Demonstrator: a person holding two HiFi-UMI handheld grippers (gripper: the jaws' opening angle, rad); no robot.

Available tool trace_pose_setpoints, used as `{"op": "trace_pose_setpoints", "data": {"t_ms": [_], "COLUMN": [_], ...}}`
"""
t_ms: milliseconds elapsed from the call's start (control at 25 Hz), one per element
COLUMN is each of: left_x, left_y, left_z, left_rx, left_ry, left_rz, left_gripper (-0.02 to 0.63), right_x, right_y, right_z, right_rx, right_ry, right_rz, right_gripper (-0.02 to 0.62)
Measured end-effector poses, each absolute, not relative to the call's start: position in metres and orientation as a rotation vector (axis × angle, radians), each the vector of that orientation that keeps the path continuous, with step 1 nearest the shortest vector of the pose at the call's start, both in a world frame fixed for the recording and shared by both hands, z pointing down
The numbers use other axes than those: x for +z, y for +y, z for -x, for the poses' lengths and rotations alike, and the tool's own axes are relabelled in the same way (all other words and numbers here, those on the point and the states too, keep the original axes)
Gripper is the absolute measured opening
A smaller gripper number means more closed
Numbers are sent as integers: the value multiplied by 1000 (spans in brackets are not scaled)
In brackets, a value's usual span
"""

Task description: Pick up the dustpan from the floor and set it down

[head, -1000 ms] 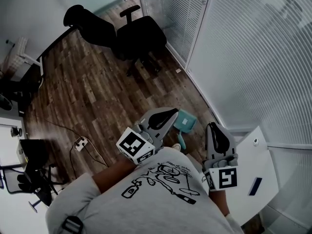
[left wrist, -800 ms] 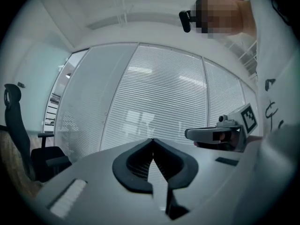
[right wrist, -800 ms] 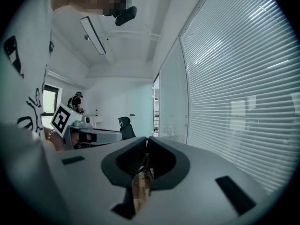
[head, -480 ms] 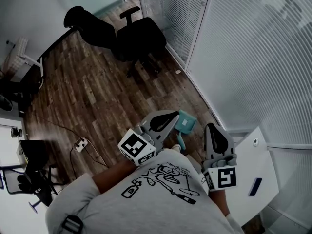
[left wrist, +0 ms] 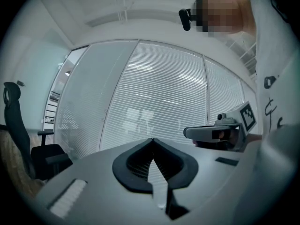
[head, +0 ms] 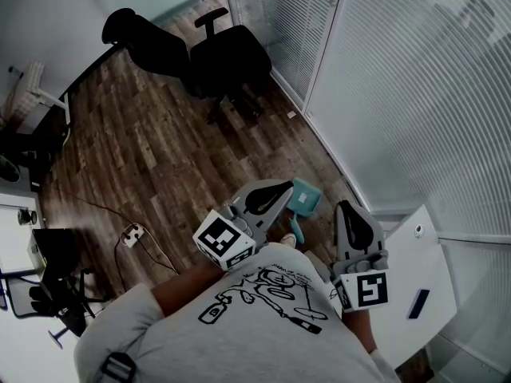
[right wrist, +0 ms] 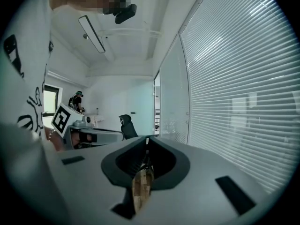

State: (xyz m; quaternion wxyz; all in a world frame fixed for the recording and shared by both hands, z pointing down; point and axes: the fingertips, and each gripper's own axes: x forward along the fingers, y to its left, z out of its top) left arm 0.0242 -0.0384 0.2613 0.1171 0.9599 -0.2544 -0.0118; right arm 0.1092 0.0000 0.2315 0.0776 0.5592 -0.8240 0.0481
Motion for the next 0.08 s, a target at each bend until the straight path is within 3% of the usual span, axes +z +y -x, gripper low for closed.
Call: {"op": "trace_pose_setpoints", "data": {"t_ms": [80], "left_x": [262], "left_y": [-40], "left_z": [-25], "left_rx": [-38], "left_ry": [-743], "left_rz": [-2812], "left_gripper": [2], "right_x": [232], "right_y": [-2], "right_z": [-110], "right_rx": [151], "right_ry": [-2463], "right_rz": [-1674], "right_gripper": [17]}}
